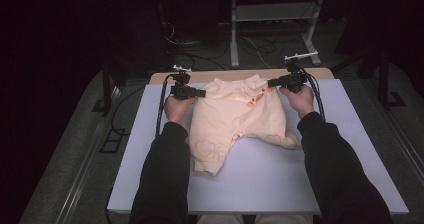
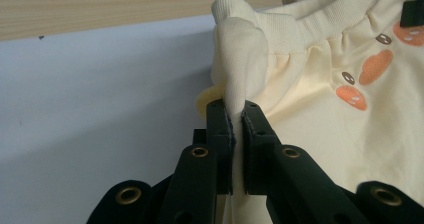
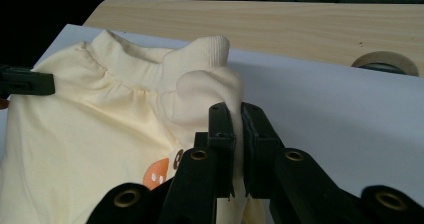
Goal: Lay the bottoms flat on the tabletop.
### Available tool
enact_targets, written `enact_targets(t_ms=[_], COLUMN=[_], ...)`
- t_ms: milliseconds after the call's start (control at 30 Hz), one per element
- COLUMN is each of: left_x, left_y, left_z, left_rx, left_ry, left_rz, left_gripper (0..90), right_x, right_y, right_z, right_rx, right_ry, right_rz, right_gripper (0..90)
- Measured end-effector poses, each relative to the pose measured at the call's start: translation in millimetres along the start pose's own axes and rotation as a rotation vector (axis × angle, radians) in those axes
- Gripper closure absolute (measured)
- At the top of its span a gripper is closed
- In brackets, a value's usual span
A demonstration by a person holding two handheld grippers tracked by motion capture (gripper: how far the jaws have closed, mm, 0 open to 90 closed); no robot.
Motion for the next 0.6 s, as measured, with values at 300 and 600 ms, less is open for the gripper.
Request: enact_targets(t_ms=[300,600], left_x=[-11.9,-16.4], left_y=[-3.0,0.3], left_z=[7.4,16.9], left_rx=[0.001,0.026], left_ry=[0.036,0.064], left_rz=[-0.044,-0.058], left_gripper=[82.7,82.2], right_x=[-13.1,-21.8], right_y=[-4.1,-5.7], right_z=[6.2,14.4], right_rx=[0.019,0.003], right_ry=[0.042,0.069], right_rz=[0.058,0.09], right_gripper=[82.7,82.3])
Point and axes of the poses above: each handheld gripper's, and its own axes: x roughly backward along the jaws, z roughly out of its underside, y roughly to its left, the point moved 1 cm from there along -x, roughly forward along the jaws, and after that the axes turned 2 degrees about -z, right-handed, at the moved point
